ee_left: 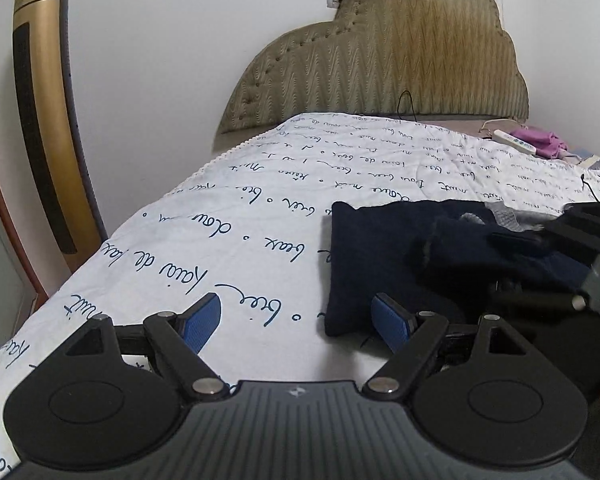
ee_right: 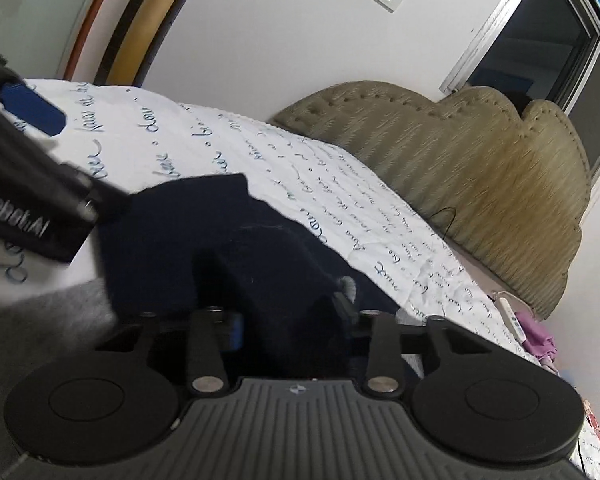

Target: Fold small clothes

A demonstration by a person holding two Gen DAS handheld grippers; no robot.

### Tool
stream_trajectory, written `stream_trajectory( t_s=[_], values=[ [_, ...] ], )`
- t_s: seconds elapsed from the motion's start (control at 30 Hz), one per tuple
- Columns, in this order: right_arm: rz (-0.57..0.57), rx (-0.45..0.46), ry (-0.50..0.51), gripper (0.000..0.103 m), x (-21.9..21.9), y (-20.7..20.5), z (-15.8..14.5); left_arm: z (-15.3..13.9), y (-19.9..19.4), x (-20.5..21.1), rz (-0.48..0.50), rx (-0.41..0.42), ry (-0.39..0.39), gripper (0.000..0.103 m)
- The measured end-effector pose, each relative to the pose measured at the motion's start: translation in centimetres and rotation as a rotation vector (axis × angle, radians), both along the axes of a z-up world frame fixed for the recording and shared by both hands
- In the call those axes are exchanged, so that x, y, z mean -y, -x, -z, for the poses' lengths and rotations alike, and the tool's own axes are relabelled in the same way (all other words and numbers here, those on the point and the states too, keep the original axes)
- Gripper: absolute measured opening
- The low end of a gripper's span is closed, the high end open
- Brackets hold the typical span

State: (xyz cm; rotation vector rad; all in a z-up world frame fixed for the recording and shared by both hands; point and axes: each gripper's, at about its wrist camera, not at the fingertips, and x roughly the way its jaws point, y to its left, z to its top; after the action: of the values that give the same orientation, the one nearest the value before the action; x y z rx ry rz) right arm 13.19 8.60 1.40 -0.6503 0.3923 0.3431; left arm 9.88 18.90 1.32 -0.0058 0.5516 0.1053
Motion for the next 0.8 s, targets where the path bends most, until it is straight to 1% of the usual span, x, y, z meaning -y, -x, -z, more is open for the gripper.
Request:
stream_trajectory(
  t_s=[0.07, 0.13, 0.17, 0.23, 0.33, 0.4, 0.47, 0.5, 0.57, 0.6, 0.63, 0.67, 0.73, 0.77, 0.8],
  values=[
    [0.013, -0.049, -0.115, 0.016, 1.0, -1.0, -1.0, -0.3, -0.1, 0.1, -0.003, -0.007, 0.007, 0.083],
    [0.035, -0.118, -0.270, 0.008, 3.0, -2.2, -2.5, -0.6, -0.3, 0.2, -0.008, -0.015, 0.020, 0.083],
    [0.052, -0.138, -0.343, 0.007, 4.1, -2.7, -3.2, -0.8, -0.4, 0.3, -0.010, -0.016, 0.025, 0.083],
    [0.096, -0.146, -0.492, 0.007, 7.1, -3.4, -4.9, -1.4, -0.6, 0.7, -0.007, -0.011, 0.029, 0.083],
    [0.175, -0.092, -0.719, 0.007, 13.2, -3.2, -7.1, -2.2, -1.0, 1.7, 0.008, -0.002, 0.018, 0.083],
    [0.241, -0.047, -0.840, 0.007, 17.7, -2.2, -7.7, -2.6, -1.2, 2.7, 0.034, 0.002, 0.010, 0.083],
    [0.323, -0.014, -0.929, 0.007, 21.9, -0.9, -7.2, -2.8, -1.4, 3.7, 0.059, 0.001, -0.002, 0.083],
    [0.370, -0.009, -0.958, 0.007, 23.6, -0.2, -6.6, -2.8, -1.7, 4.3, 0.069, -0.003, -0.011, 0.083],
    [0.463, -0.025, -0.983, 0.008, 26.5, 0.9, -4.9, -2.6, -2.3, 5.4, 0.079, -0.022, -0.023, 0.084],
    [0.505, -0.048, -0.995, 0.008, 27.8, 1.4, -3.9, -2.3, -2.6, 5.7, 0.080, -0.032, -0.025, 0.084],
    [0.543, -0.095, -1.017, 0.009, 29.0, 1.5, -2.8, -2.0, -3.0, 6.2, 0.085, -0.046, -0.027, 0.084],
    [0.577, -0.163, -1.064, 0.012, 30.3, 1.5, -1.5, -1.7, -3.4, 6.5, 0.091, -0.062, -0.030, 0.084],
    [0.631, -0.287, -1.204, 0.022, 32.7, 1.5, 0.9, -1.0, -3.9, 7.2, 0.100, -0.098, -0.043, 0.085],
    [0.644, -0.328, -1.267, 0.022, 33.7, 1.5, 1.9, -0.7, -4.1, 7.5, 0.104, -0.112, -0.052, 0.084],
    [0.645, -0.347, -1.316, 0.022, 34.5, 1.5, 2.6, -0.4, -4.2, 7.6, 0.107, -0.120, -0.061, 0.084]
  ],
)
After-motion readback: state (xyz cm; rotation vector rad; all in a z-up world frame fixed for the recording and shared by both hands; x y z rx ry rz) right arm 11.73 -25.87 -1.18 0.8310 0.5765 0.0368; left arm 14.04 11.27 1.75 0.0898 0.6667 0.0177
